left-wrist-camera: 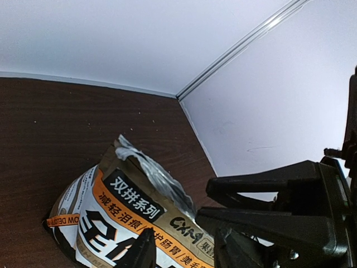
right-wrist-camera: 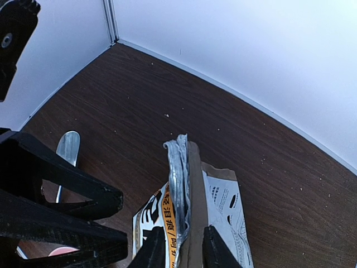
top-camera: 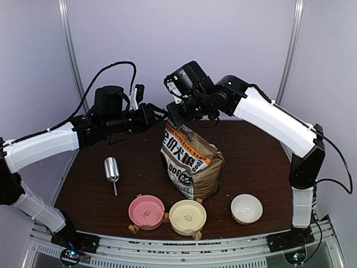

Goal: Serve the pet food

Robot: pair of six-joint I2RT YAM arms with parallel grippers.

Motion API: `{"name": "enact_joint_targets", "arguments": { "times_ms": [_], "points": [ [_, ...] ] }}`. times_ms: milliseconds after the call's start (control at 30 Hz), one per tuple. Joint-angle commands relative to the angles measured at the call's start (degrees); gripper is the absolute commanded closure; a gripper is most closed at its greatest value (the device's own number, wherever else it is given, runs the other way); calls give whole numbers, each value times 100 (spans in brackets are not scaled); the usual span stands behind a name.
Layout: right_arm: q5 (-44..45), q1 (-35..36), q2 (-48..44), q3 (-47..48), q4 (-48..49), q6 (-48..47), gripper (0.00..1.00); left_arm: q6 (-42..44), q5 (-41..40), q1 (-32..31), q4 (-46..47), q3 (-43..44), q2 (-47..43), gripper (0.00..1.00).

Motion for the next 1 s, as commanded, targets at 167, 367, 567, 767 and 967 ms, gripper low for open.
{"name": "enact_joint_targets", "arguments": {
  "times_ms": [167,367,567,767,967],
  "points": [
    [251,6,60,137,-158,-53,79,-31,43,44,390,-72,-6,61],
    [362,9,124,137,-212,-88,82,-31,45,55,395,-66,1,61],
    [368,11,186,137,-244,-108,83,-36,60,57,402,-56,20,62],
    [484,3,231,137,-282,-106,89,-38,66,53,401,-59,28,61],
    [608,-20,216,144,-383,-71,91,-46,121,78,425,-15,134,61]
  ]
}}
